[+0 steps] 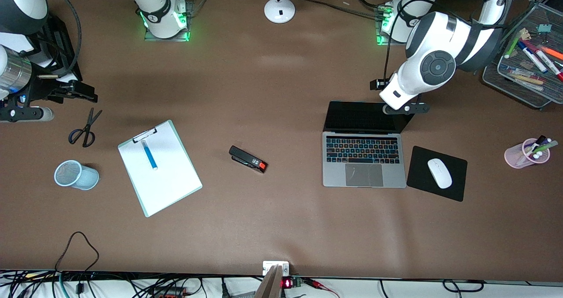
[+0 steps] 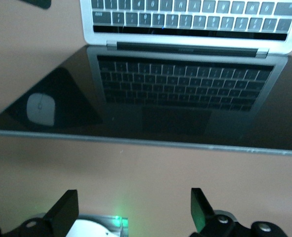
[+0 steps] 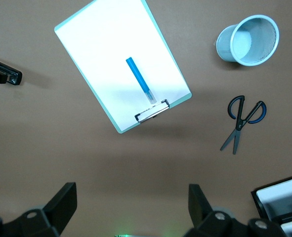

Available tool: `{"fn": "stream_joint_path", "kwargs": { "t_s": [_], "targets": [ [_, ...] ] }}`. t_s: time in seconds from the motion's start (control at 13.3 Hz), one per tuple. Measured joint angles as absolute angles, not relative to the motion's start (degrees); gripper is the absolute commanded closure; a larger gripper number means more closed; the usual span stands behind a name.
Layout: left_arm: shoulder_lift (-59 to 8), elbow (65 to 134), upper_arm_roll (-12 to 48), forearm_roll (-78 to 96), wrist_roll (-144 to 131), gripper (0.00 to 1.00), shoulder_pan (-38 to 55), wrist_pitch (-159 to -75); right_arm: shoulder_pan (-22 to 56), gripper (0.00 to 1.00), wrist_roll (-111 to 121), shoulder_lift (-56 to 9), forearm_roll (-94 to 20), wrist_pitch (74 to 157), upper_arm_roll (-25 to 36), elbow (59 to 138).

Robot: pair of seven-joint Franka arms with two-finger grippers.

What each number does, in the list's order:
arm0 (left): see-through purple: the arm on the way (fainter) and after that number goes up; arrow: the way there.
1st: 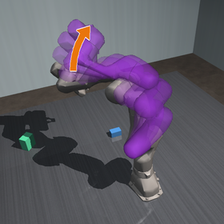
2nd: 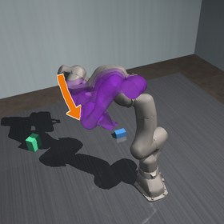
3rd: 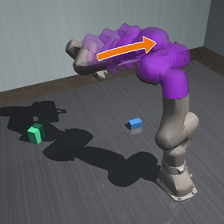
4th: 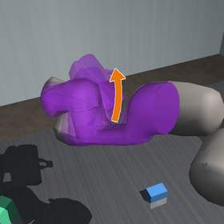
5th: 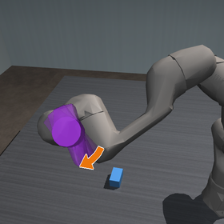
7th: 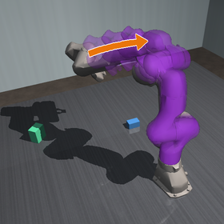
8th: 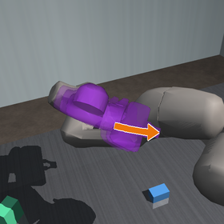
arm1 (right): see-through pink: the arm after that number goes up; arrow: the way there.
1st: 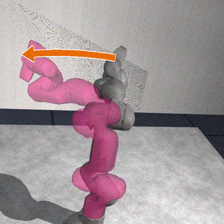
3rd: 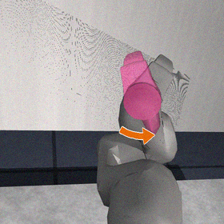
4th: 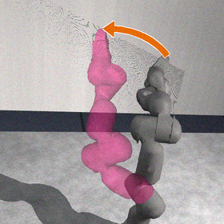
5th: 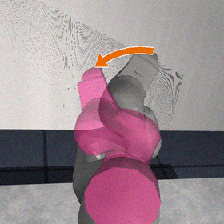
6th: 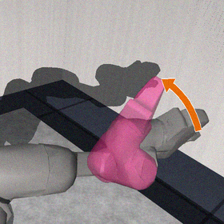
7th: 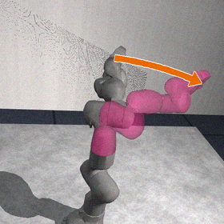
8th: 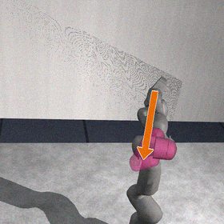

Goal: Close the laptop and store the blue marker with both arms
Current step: 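Lower the left gripper onto the top edge of the laptop screen, then push the laptop lid shut with the left gripper while the right gripper reaches the marker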

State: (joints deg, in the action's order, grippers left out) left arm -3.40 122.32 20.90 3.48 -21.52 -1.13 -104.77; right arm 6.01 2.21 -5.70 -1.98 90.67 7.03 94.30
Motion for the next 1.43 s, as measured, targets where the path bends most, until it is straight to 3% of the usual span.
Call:
{"fn": "stream_joint_path", "kwargs": {
  "t_s": [0.23,0.6,1.05,1.43],
  "targets": [
    [-4.7,122.6,20.9,3.5,-21.5,0.0,-1.1,-108.8,6.0,0.0,2.5,-7.9,-2.0,91.3,7.0,94.3],
    [-6.7,120.9,20.9,3.5,-21.5,0.0,-1.3,-112.4,5.9,0.0,12.6,-17.3,-2.0,99.5,7.0,94.4],
    [-9.4,117.4,20.8,3.5,-21.5,0.0,-1.6,-113.0,7.6,0.0,19.8,-26.8,-1.4,113.3,6.8,94.3],
    [-11.7,117.3,20.6,3.5,-20.3,0.0,-2.2,-120.0,11.3,0.0,20.0,-30.6,0.9,124.6,6.8,97.6]
  ]
}}
